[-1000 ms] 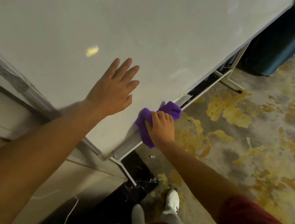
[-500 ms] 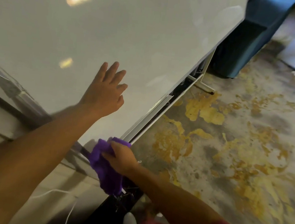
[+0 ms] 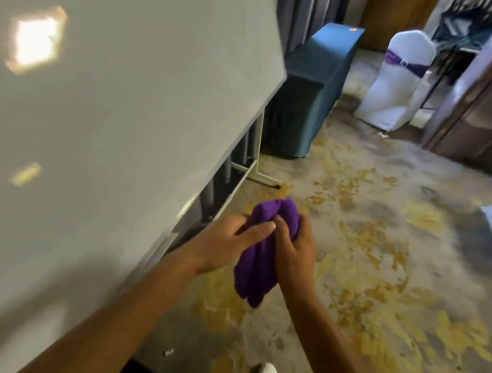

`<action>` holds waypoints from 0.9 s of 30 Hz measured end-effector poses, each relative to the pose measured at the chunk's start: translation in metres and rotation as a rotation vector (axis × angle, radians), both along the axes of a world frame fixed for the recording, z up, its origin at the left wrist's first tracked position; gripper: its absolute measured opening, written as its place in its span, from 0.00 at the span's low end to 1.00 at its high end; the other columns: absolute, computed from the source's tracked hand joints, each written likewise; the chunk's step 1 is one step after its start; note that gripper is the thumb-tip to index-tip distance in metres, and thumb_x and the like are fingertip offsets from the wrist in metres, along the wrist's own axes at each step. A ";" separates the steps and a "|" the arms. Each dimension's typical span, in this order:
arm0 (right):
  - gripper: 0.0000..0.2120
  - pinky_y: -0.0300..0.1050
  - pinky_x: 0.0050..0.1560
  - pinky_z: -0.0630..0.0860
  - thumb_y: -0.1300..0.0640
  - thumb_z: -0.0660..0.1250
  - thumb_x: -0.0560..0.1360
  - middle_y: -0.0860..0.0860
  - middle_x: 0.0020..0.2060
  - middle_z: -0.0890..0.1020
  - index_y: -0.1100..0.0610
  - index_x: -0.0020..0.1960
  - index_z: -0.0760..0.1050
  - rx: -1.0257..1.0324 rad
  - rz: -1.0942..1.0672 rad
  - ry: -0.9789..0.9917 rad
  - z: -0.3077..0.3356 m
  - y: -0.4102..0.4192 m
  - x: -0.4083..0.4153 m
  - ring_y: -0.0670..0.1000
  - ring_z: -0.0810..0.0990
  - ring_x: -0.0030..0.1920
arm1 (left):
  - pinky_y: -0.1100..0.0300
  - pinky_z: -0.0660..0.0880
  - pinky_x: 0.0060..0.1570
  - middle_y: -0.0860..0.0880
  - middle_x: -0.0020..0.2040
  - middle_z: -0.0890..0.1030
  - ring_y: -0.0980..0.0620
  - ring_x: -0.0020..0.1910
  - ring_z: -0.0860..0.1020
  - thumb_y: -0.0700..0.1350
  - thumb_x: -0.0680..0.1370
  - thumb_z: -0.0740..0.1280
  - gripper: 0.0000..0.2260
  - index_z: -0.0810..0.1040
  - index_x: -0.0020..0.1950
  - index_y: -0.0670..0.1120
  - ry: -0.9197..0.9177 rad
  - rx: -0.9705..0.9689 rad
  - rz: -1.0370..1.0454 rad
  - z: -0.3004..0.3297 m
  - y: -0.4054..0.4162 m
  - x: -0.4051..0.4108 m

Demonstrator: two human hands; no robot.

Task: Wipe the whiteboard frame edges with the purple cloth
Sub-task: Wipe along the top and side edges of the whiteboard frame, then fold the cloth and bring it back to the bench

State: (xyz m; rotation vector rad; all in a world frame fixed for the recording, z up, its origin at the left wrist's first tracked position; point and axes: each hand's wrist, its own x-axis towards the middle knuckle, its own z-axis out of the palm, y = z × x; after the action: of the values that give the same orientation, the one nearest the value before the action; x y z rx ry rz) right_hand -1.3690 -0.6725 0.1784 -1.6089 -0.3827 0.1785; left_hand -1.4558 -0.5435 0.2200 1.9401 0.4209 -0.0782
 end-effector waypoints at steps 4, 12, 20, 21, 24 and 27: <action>0.16 0.41 0.41 0.79 0.34 0.56 0.78 0.48 0.44 0.82 0.43 0.49 0.77 0.091 -0.046 0.149 0.002 -0.025 0.098 0.49 0.81 0.44 | 0.67 0.78 0.54 0.63 0.55 0.82 0.65 0.55 0.81 0.69 0.74 0.71 0.23 0.72 0.65 0.63 -0.020 0.011 -0.082 0.002 -0.032 0.112; 0.27 0.55 0.58 0.78 0.29 0.62 0.71 0.53 0.53 0.84 0.48 0.56 0.81 0.053 0.082 0.246 0.024 -0.042 0.308 0.56 0.81 0.57 | 0.69 0.78 0.51 0.57 0.53 0.87 0.64 0.52 0.84 0.47 0.84 0.67 0.06 0.81 0.59 0.55 -0.218 -0.171 0.031 0.025 -0.024 0.304; 0.22 0.51 0.53 0.72 0.40 0.68 0.76 0.53 0.48 0.82 0.57 0.57 0.80 -0.033 0.330 0.131 0.027 -0.015 0.499 0.51 0.78 0.50 | 0.49 0.81 0.62 0.43 0.60 0.86 0.42 0.61 0.84 0.42 0.86 0.62 0.12 0.80 0.66 0.49 -0.273 -0.311 0.079 0.024 0.046 0.480; 0.24 0.54 0.51 0.71 0.40 0.71 0.74 0.56 0.46 0.80 0.60 0.56 0.78 -0.038 0.315 0.122 0.027 -0.008 0.518 0.53 0.77 0.48 | 0.50 0.81 0.63 0.44 0.61 0.86 0.43 0.63 0.83 0.42 0.86 0.62 0.12 0.80 0.67 0.48 -0.291 -0.291 0.085 0.021 0.058 0.502; 0.25 0.54 0.44 0.69 0.42 0.75 0.70 0.57 0.41 0.77 0.63 0.50 0.75 -0.067 0.206 0.123 0.029 0.021 0.587 0.54 0.76 0.42 | 0.43 0.76 0.70 0.43 0.63 0.84 0.42 0.65 0.81 0.42 0.86 0.63 0.13 0.80 0.69 0.46 -0.303 -0.233 0.063 0.013 0.101 0.587; 0.16 0.46 0.42 0.78 0.50 0.75 0.72 0.56 0.44 0.84 0.56 0.56 0.76 -0.066 0.186 0.128 0.044 0.050 0.657 0.53 0.83 0.44 | 0.40 0.75 0.71 0.42 0.61 0.84 0.42 0.64 0.81 0.43 0.86 0.64 0.10 0.81 0.66 0.46 -0.291 -0.193 0.004 0.020 0.146 0.666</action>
State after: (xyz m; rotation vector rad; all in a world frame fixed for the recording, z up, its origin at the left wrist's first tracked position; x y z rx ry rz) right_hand -0.7121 -0.6227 0.2222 -1.6168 -0.4307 0.4382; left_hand -0.7896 -0.3974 0.2397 1.7272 0.2153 0.1593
